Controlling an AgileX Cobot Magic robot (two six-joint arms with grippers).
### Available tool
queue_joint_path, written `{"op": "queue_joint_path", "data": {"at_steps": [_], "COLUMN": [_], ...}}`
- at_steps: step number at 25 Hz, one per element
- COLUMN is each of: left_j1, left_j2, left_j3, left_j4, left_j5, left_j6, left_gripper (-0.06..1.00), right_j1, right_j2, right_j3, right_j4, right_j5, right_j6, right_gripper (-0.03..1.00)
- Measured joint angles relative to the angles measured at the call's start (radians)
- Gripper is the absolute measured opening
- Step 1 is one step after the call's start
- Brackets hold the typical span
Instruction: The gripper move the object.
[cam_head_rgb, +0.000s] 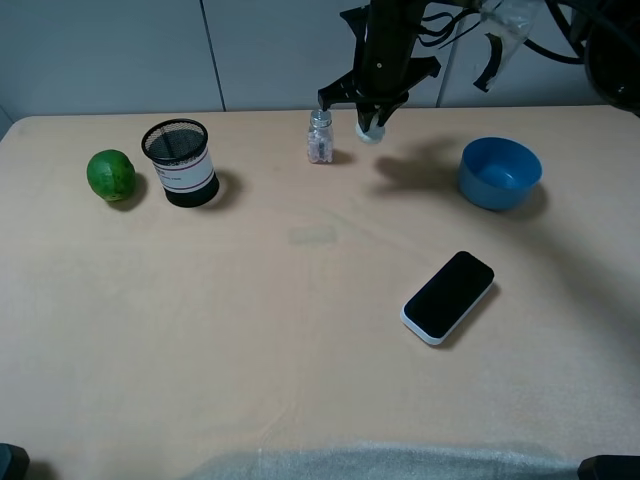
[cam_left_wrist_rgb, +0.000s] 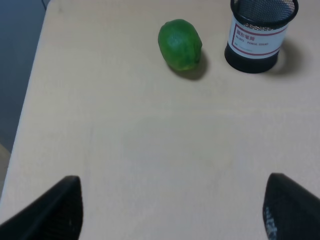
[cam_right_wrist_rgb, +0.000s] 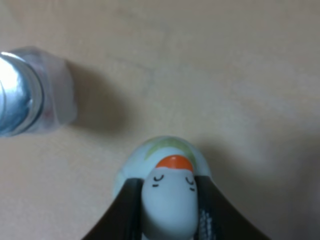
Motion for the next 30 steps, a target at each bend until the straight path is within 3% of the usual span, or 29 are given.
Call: {"op": "queue_joint_path", "data": {"at_steps": [30], "left_j1": [0.0], "left_j2": [0.0], "left_j3": [0.0], "left_j4": [0.0], "left_j5": [0.0], "left_j6": [0.0], "left_gripper": [0.8], "right_j1": [0.014], "right_j2": [0.062], "right_j3": [-0.001], "right_j4": [0.055], "right_j5": [-0.034], "right_j6": [-0.055], "right_gripper": [0.16]}}
